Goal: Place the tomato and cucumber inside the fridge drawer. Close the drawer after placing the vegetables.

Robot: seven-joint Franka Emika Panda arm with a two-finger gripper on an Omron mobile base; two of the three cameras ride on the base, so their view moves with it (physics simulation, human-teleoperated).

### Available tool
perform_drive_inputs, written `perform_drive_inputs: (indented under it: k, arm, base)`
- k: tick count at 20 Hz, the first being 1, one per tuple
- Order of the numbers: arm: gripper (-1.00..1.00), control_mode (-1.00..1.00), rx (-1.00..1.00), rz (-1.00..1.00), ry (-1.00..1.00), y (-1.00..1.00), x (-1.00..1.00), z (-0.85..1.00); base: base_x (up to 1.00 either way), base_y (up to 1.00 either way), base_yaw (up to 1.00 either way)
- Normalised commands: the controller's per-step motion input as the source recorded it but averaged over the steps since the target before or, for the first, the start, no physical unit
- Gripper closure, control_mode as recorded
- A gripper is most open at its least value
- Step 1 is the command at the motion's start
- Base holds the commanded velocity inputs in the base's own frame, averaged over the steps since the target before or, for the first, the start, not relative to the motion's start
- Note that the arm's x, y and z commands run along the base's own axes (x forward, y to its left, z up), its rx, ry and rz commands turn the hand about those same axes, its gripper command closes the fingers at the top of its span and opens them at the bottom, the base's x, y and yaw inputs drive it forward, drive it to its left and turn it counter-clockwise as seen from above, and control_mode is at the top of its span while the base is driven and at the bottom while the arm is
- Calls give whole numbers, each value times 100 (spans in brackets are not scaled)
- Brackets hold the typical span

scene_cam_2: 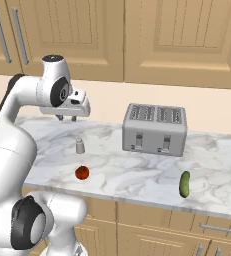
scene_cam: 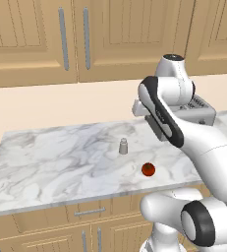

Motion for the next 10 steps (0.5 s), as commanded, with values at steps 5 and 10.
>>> perform_drive_inputs:
  k: [5, 10]
  arm:
    - [-100, -100, 0, 0, 0, 5, -17, -21]
    - [-100, -100, -3, -4, -1, 4, -59, -89]
  base:
    - [0, 0, 0]
    - [0, 0, 0]
